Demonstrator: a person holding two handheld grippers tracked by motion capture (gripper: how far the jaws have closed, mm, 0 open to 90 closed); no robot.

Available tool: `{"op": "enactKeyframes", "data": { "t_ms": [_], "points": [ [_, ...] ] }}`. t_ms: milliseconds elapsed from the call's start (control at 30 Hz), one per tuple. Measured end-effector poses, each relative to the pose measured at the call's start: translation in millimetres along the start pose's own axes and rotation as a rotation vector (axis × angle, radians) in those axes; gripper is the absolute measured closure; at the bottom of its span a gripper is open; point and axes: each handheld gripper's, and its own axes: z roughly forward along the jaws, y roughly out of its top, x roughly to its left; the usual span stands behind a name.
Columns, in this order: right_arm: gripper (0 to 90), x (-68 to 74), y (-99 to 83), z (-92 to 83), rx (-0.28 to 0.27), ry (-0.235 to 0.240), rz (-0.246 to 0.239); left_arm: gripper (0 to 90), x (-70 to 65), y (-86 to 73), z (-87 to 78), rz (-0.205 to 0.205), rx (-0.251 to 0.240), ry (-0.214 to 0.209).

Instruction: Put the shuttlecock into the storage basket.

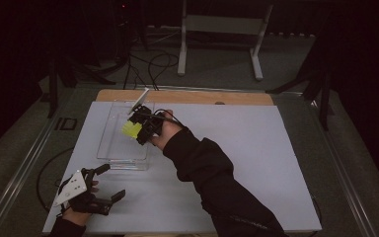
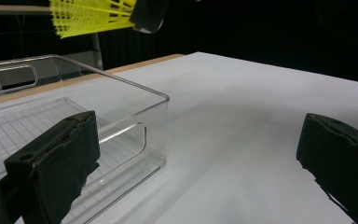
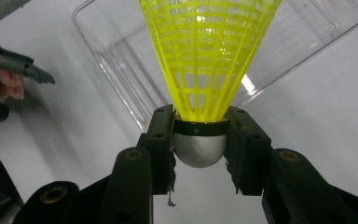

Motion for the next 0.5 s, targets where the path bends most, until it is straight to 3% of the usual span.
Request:
{"op": "enactKeyframes", "data": {
  "t_ms": [500],
  "points": [
    [64.7,-1.2,7.6,26.6,0.014,-0.011,0.018,0.0,0.3,-0.1,0.3,0.002,-0.001,-0.005]
  ]
}}
